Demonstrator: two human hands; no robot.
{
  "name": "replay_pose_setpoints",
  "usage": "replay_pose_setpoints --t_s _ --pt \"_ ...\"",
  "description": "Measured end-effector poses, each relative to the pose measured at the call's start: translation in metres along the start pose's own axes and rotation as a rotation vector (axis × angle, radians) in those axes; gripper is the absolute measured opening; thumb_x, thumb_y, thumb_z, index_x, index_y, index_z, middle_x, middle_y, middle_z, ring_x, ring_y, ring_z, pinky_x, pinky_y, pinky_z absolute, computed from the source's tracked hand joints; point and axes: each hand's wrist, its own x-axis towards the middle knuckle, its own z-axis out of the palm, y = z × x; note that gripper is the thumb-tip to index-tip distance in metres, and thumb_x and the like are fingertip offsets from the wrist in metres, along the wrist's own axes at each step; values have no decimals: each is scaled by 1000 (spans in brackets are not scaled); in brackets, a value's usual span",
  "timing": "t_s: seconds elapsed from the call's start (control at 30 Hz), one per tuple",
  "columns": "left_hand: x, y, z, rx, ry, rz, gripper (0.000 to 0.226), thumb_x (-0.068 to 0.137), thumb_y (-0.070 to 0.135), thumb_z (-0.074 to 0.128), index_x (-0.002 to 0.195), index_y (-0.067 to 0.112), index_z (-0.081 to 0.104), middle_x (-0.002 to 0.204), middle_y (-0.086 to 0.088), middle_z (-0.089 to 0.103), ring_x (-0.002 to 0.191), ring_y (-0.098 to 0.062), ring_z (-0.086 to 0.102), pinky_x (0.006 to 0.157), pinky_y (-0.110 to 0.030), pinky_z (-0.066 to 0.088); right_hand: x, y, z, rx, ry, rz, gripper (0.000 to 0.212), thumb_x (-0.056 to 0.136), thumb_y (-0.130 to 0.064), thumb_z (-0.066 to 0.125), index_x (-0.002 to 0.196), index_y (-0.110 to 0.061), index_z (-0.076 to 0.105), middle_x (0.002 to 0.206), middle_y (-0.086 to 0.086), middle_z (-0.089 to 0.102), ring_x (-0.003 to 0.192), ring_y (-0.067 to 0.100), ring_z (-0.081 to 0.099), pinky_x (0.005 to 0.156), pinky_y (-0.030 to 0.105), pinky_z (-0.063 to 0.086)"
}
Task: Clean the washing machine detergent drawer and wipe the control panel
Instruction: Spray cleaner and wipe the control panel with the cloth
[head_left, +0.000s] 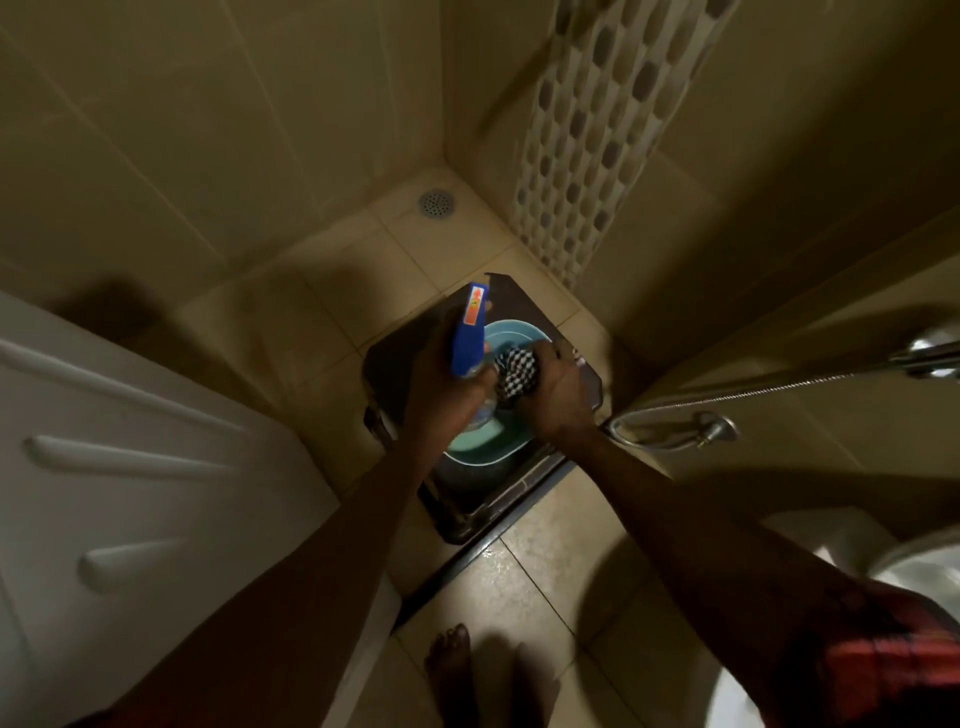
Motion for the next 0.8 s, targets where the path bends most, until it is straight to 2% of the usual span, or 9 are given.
replay_pose_setpoints --t_s 0.1,0.2,0.27,0.37,0.43,0.5,0.6,0.7,0.8 --pt "-5 21 -12 -14 91 55 45 82 1 73 125 6 59 114 -1 65 94 -6 62 80 0 44 -4 -13 -27 275 130 57 45 62 -32 72 102 -13 59 114 7 55 100 16 51 78 23 38" --pt "-15 46 -21 -5 151 54 41 81 9 77 117 4 59 104 2 61 85 -7 58 70 3 39 -12 -18 -60 572 148 199 33 61 -23 72 91 -26 59 104 2 65 95 19 62 79 38 55" --pt "-23 62 -26 31 184 94 39 81 14 77 114 6 59 100 3 60 88 -13 57 72 -9 41 -25 -26 -90 836 93 271 44 61 -15 82 98 -29 61 106 2 69 95 22 68 80 42 58" --pt "-39 91 -31 75 276 161 22 83 16 74 100 9 63 92 -5 65 82 -19 60 73 -26 44 -52 -38 -141 1201 -90 243 49 75 -11 78 119 -10 59 114 13 68 97 25 69 84 39 56" --pt "-55 110 -34 38 306 171 13 83 15 73 93 12 66 87 -3 68 77 -15 60 70 -21 43 -75 -39 -169 1421 -175 186 54 80 -16 72 129 -4 54 124 16 63 110 28 63 97 44 49" --pt "-73 124 -37 -6 296 158 12 81 13 74 91 10 68 84 -1 68 72 -9 58 65 -5 38 -94 -33 -183 1628 -195 212 61 79 -30 72 133 -8 54 135 14 57 126 31 53 108 51 38" --pt "-104 132 -41 -39 273 138 15 82 10 74 95 4 69 86 -2 68 73 -9 59 68 1 39 -114 -35 -174 1755 -240 319 57 87 -46 62 129 -9 56 133 16 58 125 34 53 105 59 37" --pt "-130 133 -40 -79 253 161 16 83 9 71 97 2 70 90 -10 72 84 -20 67 80 -29 55 -132 -64 -163 1840 -295 371 55 93 -46 55 128 -4 54 134 25 54 125 40 52 109 57 34" --pt "-159 137 -41 -128 255 181 24 83 7 71 106 6 67 98 -1 70 91 -11 66 86 -24 53 -155 -89 -171 1861 -364 296 50 95 -46 51 113 -2 66 124 24 61 118 37 57 110 51 37"
